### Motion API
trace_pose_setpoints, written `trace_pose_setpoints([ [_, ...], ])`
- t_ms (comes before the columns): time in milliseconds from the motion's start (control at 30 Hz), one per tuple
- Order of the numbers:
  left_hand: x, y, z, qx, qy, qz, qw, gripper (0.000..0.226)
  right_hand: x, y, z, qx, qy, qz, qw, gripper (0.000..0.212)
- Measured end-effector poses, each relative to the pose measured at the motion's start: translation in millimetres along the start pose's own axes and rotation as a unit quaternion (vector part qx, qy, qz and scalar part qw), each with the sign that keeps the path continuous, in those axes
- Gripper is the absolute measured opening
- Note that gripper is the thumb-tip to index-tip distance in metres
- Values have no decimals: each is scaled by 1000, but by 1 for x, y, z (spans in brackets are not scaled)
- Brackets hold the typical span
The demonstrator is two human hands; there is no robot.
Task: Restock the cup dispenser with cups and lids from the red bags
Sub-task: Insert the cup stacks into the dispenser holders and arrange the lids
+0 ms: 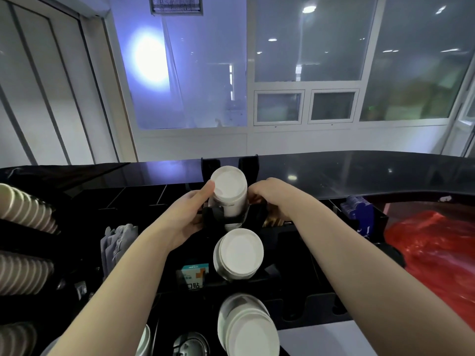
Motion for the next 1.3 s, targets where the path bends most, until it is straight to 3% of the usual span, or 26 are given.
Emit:
trace_pose_setpoints([
  [167, 7, -1, 2, -8, 27, 28, 999, 92, 0, -5, 2, -9, -5, -32, 999, 7],
  [400, 3, 2, 1, -10, 20, 25, 999, 89, -2, -6, 2, -34, 12, -23, 999, 12],
  [633, 0, 3, 2, 29, -5, 10, 1000, 63, -6, -4, 2, -80, 4, -40, 996, 18],
  [700, -1, 3, 1, 29, -10, 15, 999, 53, -6, 0, 1, -87, 5, -16, 996, 6],
  [867, -2, 2, -6, 14, -24, 23, 999, 30, -4, 9, 2, -44, -3, 76, 996, 7],
  [967, -3, 2, -9, 15, -29, 10, 999, 35, -6, 7, 1, -45, -2, 68, 997, 4],
  [1100, 1, 4, -8, 17, -20, 14, 1000, 60, -7, 5, 2, -44, -13, 78, 996, 5],
  [1300, 1, 3, -5, 6, -4, 25, 1000, 62, -5, 5, 12, -50, -26, 44, 997, 27],
])
Point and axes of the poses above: each hand's wrist, its own z-axis towards the middle knuckle, its own x-axis out of the back of the hand, y = z × x, the point moved 6 cm from there along z, towards the middle knuckle, and after that the axes turned 7 degrees about y, right-handed, at the moved point
